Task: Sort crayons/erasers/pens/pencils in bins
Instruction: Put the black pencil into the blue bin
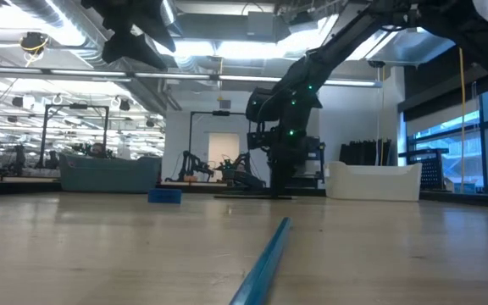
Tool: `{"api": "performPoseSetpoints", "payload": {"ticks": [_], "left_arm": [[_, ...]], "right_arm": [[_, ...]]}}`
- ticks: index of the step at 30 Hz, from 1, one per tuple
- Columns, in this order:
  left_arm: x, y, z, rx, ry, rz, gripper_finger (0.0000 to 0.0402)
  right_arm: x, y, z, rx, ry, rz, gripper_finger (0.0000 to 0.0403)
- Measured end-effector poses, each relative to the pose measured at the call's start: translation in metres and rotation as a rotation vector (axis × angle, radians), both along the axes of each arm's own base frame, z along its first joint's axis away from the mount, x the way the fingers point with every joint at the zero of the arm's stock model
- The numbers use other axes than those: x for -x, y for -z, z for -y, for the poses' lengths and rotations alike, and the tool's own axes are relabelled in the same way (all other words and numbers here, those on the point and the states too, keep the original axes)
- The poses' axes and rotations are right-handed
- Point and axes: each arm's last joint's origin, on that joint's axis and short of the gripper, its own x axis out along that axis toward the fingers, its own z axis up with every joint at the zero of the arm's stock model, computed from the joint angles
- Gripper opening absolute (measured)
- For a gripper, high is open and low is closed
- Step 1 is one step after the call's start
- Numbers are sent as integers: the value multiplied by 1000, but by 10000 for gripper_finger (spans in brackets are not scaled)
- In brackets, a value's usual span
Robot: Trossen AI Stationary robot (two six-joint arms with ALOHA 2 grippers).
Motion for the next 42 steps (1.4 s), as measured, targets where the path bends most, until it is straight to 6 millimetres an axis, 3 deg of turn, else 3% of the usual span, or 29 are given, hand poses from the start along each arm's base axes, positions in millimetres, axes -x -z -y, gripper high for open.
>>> {"api": "performPoseSetpoints", "payload": {"ticks": [7,16,19,23,28,31,35,38,42], "left_arm": [[0,0,0,0,-1,0,202],[0,1,0,4,-1,-6,202],[1,1,3,15,12,-12,202],[6,7,9,53,16,-87,202],[13,15,17,81,28,-193,202],[10,21,20,68,51,-179,202],[4,29,20,49,91,-126,202],[1,29,20,34,98,-82,202],[-2,26,15,-21,92,-45,202]], "right_arm": [[6,3,-4,-57,8,-56,17],[9,-4,-7,-130,104,-47,31],[15,-18,-13,-206,97,-26,21],[18,-66,-18,-236,84,128,12],[32,-110,-25,-268,72,251,11],[42,-142,-33,-283,32,353,11],[53,-171,-43,-291,37,440,11],[56,-177,-42,-226,84,437,11],[44,-150,-36,-47,99,387,22]]}}
